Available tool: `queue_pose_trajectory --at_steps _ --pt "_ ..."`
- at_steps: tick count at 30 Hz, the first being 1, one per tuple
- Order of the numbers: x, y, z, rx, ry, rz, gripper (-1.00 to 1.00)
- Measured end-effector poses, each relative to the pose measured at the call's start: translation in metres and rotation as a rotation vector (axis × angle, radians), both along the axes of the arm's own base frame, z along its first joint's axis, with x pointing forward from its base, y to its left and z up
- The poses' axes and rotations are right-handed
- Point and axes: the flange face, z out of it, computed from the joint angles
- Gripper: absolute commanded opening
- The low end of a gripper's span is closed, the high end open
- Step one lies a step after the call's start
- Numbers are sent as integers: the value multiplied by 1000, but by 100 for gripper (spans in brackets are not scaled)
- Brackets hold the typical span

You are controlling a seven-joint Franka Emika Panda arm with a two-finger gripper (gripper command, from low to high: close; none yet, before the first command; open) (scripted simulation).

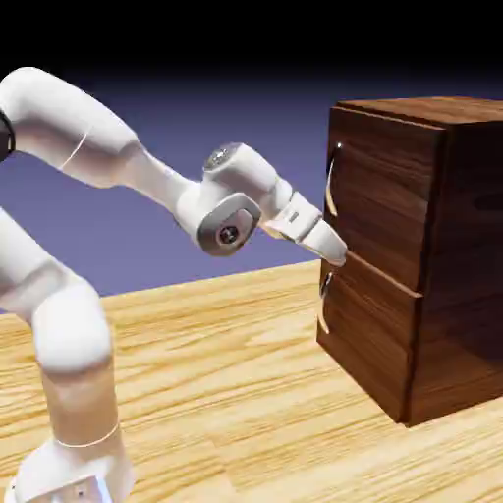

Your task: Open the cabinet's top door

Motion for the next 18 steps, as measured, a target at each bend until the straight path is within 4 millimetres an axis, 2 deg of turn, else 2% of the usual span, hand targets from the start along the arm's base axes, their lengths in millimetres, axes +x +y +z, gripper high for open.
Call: queue_pose_trajectory --at_steps 9,18 --pt "-16 0 75 52 -186 -78 0" --pt "-38 21 128 81 -361 -117 0"
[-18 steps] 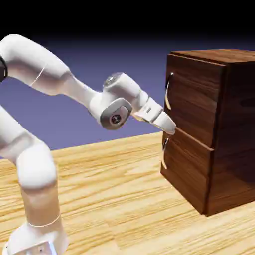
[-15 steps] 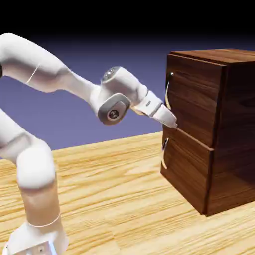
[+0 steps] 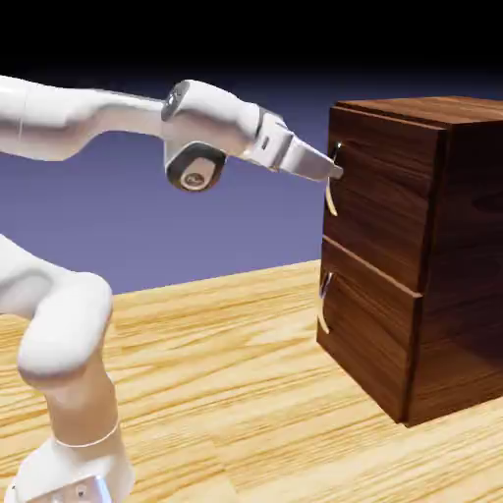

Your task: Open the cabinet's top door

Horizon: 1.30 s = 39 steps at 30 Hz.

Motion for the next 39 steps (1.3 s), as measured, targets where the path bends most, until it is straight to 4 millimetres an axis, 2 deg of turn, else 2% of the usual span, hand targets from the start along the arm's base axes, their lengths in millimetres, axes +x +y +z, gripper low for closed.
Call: queue_pose_trajectory --at_steps 5,10,15,20,24,29,34,39 --pt "-10 21 18 2 -88 -9 0" --pt "-16 46 25 -3 -166 -11 0" --pt "-17 75 23 -16 -232 -6 0" --pt "-10 105 9 -34 -285 3 0" --pt "1 127 -9 -50 -317 11 0" --pt "20 151 -43 -72 -344 20 0" --pt "45 168 -86 -92 -355 25 0" --pt "72 175 -140 -109 -353 23 0"
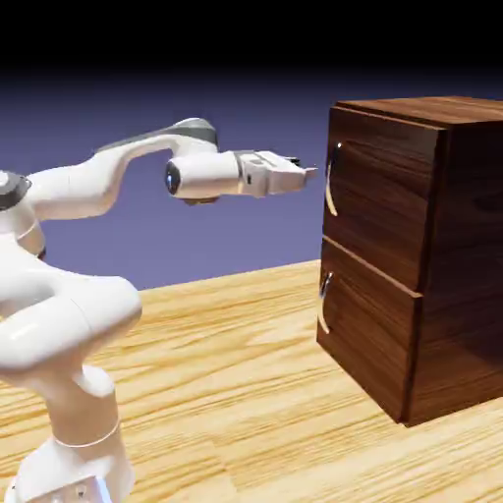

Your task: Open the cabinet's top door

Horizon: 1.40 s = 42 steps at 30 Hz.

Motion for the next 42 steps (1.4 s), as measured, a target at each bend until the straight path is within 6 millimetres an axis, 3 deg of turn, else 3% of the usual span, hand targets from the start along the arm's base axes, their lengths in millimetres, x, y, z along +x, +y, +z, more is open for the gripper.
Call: queue_pose_trajectory --at_steps 2,6,7,9,16,28,42 --pt "1 0 -3 -1 0 -1 0" --pt "47 -2 -3 -1 0 -1 0" --pt "51 -3 -3 -1 0 0 -100" --pt "51 -3 -3 -1 0 -1 -100" --pt "4 -29 -3 -1 0 172 -100" --pt "-70 -98 -3 -1 0 494 -100" --pt "-116 -181 -3 -1 0 795 -100"
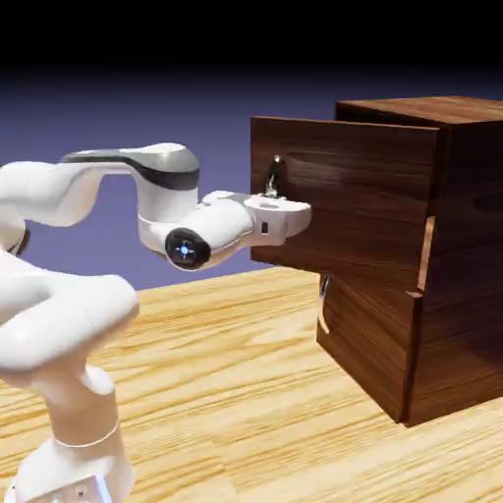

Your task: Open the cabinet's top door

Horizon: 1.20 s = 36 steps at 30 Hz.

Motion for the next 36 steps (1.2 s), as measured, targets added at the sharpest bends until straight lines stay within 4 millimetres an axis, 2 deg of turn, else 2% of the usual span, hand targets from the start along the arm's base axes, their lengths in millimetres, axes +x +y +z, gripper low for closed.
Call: queue_pose_trajectory --at_steps 10,18,27,35,36 --pt "-16 -63 0 0 0 207 -100" --pt "-20 -117 0 0 0 376 -100" --pt "-13 -178 0 0 0 571 -100" --pt "6 -234 0 0 0 758 -100" --pt "8 -239 0 0 0 777 100"
